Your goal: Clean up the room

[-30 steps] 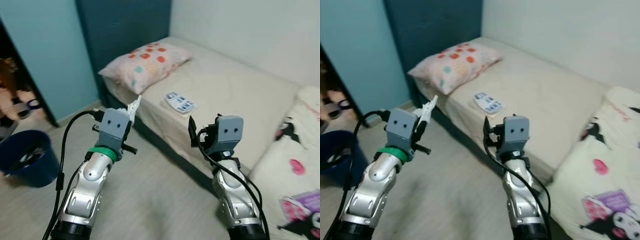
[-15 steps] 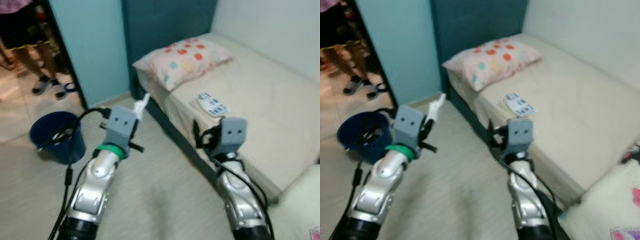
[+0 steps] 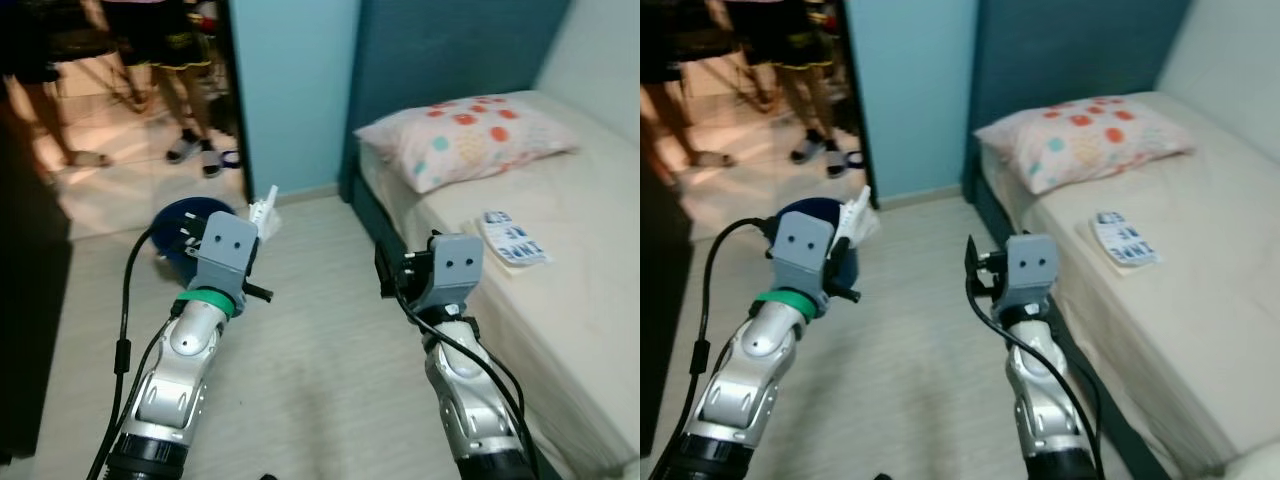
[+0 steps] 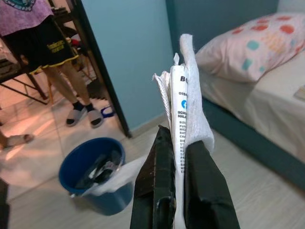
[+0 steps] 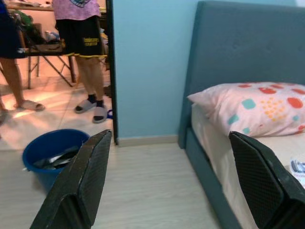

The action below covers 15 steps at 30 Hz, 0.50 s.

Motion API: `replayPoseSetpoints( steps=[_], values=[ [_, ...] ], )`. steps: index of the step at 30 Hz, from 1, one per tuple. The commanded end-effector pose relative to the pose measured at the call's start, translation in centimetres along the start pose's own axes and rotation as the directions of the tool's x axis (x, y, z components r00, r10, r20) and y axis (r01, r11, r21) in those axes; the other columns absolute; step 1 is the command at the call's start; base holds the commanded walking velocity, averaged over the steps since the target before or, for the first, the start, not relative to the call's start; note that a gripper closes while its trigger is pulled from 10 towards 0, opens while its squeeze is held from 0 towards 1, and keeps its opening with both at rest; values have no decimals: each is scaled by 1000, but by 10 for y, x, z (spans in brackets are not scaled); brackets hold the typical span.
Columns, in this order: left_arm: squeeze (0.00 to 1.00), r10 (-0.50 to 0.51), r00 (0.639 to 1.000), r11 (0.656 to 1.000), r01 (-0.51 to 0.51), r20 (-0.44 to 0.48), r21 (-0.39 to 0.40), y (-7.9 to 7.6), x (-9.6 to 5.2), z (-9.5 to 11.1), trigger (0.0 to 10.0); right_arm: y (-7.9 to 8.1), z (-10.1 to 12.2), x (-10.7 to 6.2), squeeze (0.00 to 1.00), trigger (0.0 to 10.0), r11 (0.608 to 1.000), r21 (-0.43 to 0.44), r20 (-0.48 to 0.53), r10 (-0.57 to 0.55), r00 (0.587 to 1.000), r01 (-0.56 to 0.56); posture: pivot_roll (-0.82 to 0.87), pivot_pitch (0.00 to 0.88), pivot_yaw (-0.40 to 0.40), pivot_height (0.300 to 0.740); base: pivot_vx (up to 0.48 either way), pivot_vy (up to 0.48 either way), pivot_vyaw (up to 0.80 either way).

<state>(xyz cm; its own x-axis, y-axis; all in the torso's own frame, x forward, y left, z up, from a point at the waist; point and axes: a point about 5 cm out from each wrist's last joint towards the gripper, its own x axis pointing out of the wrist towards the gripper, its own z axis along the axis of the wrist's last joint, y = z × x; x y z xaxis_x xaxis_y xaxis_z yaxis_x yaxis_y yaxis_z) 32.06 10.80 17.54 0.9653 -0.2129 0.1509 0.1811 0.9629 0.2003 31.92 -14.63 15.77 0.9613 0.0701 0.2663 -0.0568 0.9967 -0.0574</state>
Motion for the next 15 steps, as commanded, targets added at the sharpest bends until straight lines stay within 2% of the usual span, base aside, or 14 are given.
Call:
replayPoseSetpoints(
  steps=[1,2,5,15],
  values=[
    [0,20,999,1000,-20,-26,17,6,-3,-8,10000,4,-4,-2,0,10000,1000,8,-19,12,1000,-12,-41,46,28,740,0,0,800],
    [0,20,1000,1000,-20,-24,19,6,-3,-8,10000,4,-4,-2,0,10000,1000,11,-18,11,1000,-11,-42,45,28,740,0,0,794],
    [0,20,1000,999,-19,-20,28,6,-2,-8,10000,5,-5,-3,0,10000,999,29,-23,18,1000,-17,-45,46,29,740,284,0,0],
    [0,18,1000,999,-17,-17,32,5,-2,-8,10000,3,-6,-5,0,10000,999,41,-23,14,1000,-13,-51,46,32,740,426,0,0]
  ],
)
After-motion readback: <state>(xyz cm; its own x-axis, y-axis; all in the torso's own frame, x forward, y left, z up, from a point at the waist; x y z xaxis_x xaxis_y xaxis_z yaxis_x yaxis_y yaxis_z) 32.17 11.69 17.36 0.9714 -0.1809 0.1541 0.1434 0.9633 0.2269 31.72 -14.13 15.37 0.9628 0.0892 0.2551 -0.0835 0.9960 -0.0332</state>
